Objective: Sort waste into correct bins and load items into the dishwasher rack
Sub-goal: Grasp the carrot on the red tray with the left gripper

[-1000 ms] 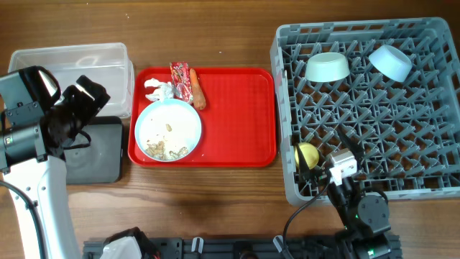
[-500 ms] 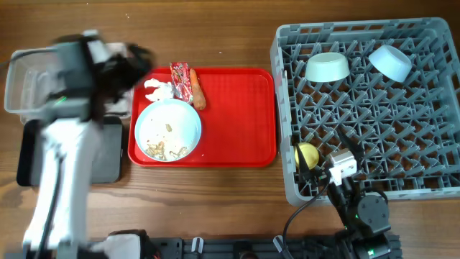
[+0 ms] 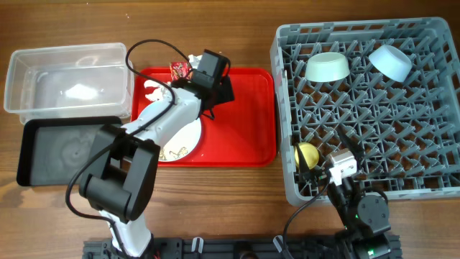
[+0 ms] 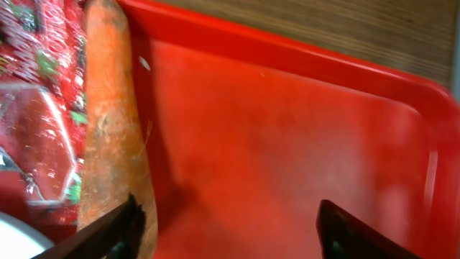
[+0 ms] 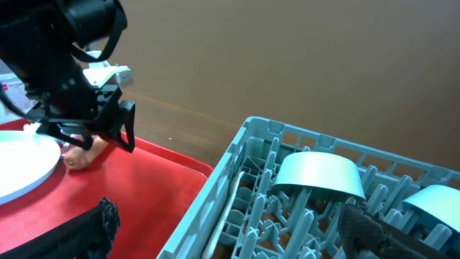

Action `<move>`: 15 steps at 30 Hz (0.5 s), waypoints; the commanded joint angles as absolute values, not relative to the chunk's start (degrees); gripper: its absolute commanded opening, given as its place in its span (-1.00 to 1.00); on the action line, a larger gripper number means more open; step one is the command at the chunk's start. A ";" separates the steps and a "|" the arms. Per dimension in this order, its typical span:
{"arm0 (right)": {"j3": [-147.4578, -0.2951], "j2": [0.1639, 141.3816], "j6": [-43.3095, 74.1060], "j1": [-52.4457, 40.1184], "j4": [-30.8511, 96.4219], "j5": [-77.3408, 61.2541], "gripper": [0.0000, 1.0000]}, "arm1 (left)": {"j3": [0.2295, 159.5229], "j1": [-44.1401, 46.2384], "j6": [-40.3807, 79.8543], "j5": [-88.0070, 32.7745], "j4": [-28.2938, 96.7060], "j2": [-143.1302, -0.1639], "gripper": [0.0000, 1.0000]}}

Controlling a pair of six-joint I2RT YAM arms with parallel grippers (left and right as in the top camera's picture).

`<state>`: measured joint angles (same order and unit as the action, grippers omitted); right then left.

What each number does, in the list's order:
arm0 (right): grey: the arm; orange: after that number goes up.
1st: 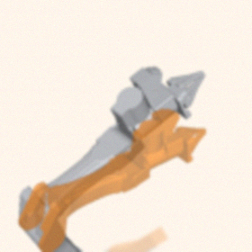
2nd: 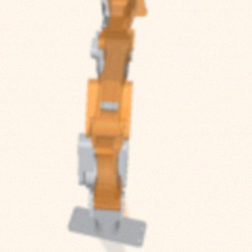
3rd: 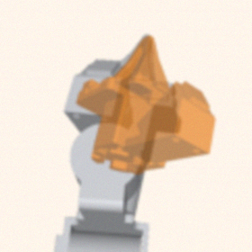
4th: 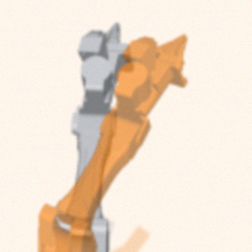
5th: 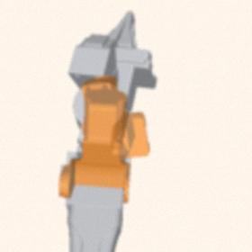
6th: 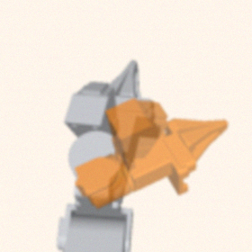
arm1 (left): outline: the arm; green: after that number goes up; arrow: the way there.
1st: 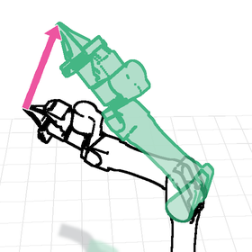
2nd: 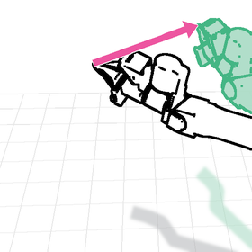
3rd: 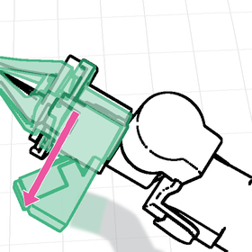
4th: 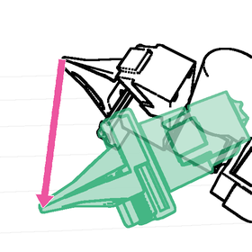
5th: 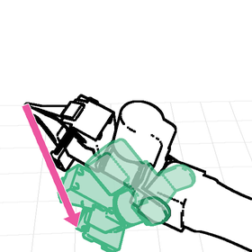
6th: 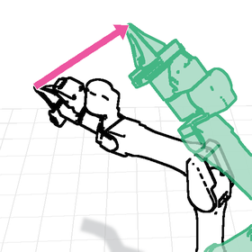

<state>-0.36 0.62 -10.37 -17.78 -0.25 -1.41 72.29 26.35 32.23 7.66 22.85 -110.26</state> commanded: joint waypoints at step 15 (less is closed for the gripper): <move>-0.30 0.21 -10.55 -17.50 -0.38 -0.93 0.99 | 75.66 23.07 33.91 14.63 30.26 -113.21 0.32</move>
